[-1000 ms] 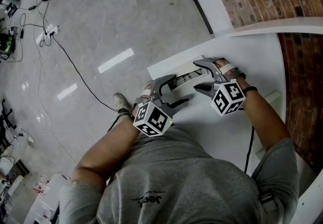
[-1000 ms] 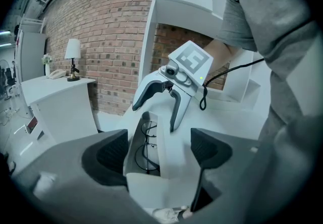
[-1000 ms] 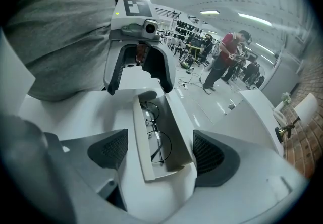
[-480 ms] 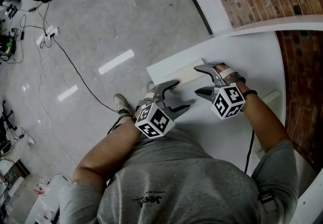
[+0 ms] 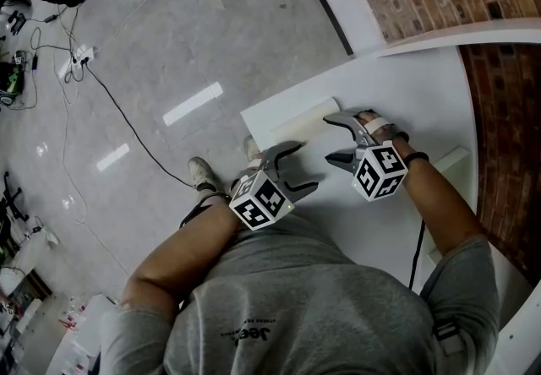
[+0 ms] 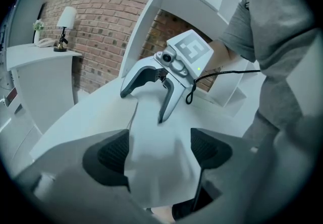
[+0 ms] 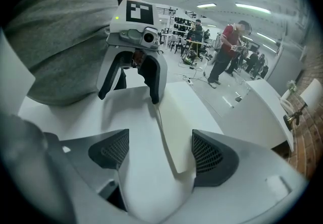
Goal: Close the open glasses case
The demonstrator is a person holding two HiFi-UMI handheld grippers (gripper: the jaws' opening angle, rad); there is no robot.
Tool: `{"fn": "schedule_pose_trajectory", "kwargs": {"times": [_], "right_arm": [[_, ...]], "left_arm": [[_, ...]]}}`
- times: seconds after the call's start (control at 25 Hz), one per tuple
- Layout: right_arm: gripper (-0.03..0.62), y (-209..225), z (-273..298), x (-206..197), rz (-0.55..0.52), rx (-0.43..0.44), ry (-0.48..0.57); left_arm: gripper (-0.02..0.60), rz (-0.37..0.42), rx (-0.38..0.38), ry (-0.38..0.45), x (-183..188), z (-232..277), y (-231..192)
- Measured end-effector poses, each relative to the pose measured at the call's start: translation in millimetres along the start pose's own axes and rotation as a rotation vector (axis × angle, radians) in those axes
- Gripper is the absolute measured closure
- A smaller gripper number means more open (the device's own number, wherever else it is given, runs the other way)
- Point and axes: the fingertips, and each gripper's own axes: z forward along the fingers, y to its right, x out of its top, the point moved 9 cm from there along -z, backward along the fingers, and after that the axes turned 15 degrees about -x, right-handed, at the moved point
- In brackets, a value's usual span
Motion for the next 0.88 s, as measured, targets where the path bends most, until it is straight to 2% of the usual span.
{"fn": "schedule_pose_trajectory", "kwargs": {"times": [0.28, 0.48, 0.56, 0.64, 0.8, 0.88], "right_arm": [[0.197, 3, -3, 5, 0.036, -0.001, 0.004], [0.212, 18, -18, 20, 0.109, -0.055, 0.066], [0.236, 27, -25, 28, 0.158, -0.088, 0.1], [0.29, 36, -33, 35, 0.213, -0.133, 0.14], [0.429, 55, -52, 50, 0.33, -0.225, 0.225], [0.474, 64, -60, 59, 0.374, -0.257, 0.243]], "left_arm": [[0.192, 0.002, 0.016, 0.04, 9, -11, -1], [0.206, 0.029, 0.041, 0.095, 24, -29, -4], [0.233, 0.042, 0.059, 0.131, 31, -39, -5], [0.276, 0.059, 0.086, 0.169, 38, -52, -5], [0.412, 0.079, 0.138, 0.248, 50, -80, -5], [0.47, 0.081, 0.157, 0.296, 55, -94, -4]]}}
